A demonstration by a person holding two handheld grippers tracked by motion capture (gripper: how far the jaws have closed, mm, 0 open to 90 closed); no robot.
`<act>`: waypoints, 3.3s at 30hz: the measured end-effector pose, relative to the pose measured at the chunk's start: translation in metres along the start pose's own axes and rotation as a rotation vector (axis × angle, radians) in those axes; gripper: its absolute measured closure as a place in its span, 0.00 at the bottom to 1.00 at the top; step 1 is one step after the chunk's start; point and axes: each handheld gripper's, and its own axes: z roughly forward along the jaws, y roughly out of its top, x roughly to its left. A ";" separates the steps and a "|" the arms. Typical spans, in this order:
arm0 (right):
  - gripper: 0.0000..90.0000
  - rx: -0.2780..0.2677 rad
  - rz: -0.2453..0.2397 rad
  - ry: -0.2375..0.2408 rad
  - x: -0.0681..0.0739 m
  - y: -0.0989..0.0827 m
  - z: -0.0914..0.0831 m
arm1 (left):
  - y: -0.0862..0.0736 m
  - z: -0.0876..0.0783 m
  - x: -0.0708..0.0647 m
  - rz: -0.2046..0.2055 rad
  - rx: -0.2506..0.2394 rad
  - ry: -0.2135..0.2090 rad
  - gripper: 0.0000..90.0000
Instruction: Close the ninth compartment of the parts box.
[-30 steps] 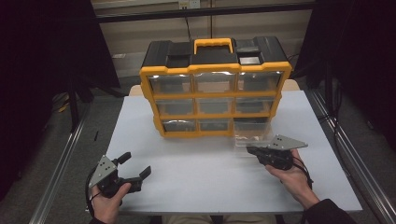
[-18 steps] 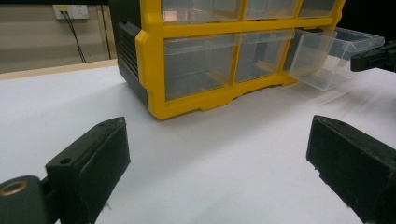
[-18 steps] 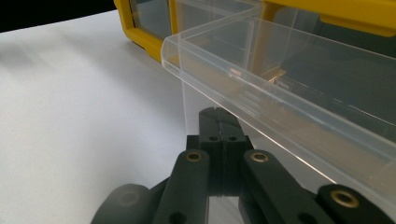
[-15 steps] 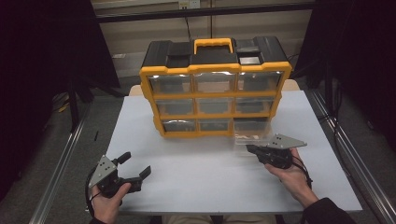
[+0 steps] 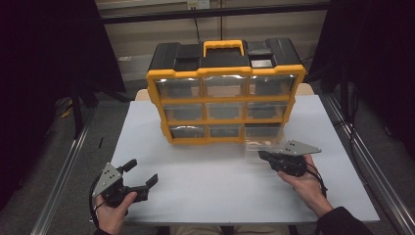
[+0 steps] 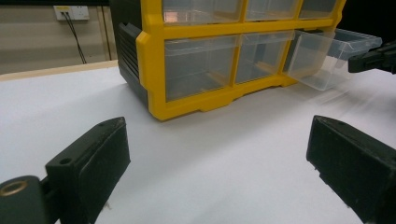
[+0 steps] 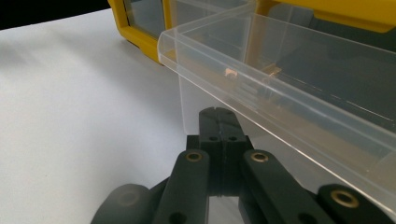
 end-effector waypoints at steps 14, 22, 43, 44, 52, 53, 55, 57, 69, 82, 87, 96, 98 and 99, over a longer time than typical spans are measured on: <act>1.00 0.006 0.004 -0.023 -0.004 0.000 0.002 | 0.001 -0.001 0.001 0.010 -0.007 0.003 0.06; 1.00 0.014 0.012 -0.032 -0.006 -0.001 0.004 | 0.001 -0.001 0.000 0.009 -0.007 0.001 0.06; 1.00 0.013 0.009 -0.045 -0.011 0.000 0.009 | 0.001 0.000 -0.001 -0.001 -0.018 0.002 0.06; 1.00 0.012 0.009 -0.048 -0.011 0.000 0.009 | 0.001 0.000 -0.001 -0.002 -0.020 0.001 0.06; 1.00 0.010 0.011 -0.055 -0.013 0.001 0.011 | 0.001 0.000 0.000 -0.001 -0.028 0.005 0.06; 1.00 0.009 0.009 -0.056 -0.013 0.001 0.011 | 0.000 0.000 0.000 0.000 -0.028 0.005 0.06; 1.00 0.007 0.011 -0.055 -0.014 0.001 0.012 | 0.000 0.000 0.000 -0.002 -0.029 0.005 0.06; 1.00 0.009 0.014 -0.056 -0.014 0.001 0.012 | 0.000 0.000 0.000 -0.003 -0.025 0.003 0.06; 1.00 -0.001 0.018 -0.064 -0.017 0.001 0.014 | 0.000 0.000 0.001 -0.004 -0.024 0.003 0.06; 1.00 -0.006 0.017 -0.081 -0.020 0.002 0.016 | 0.000 0.000 0.001 -0.003 -0.020 0.001 0.06; 1.00 -0.009 0.015 -0.082 -0.021 0.002 0.017 | 0.000 0.000 0.001 0.002 -0.018 0.003 0.06; 1.00 -0.014 0.024 -0.088 -0.022 0.003 0.018 | 0.000 -0.001 0.001 0.003 -0.021 0.002 0.06; 1.00 -0.018 0.030 -0.088 -0.023 0.002 0.018 | 0.000 -0.001 0.001 0.005 -0.020 0.005 0.06; 1.00 -0.019 0.030 -0.089 -0.023 0.002 0.019 | 0.000 0.000 0.001 0.001 -0.023 0.005 0.06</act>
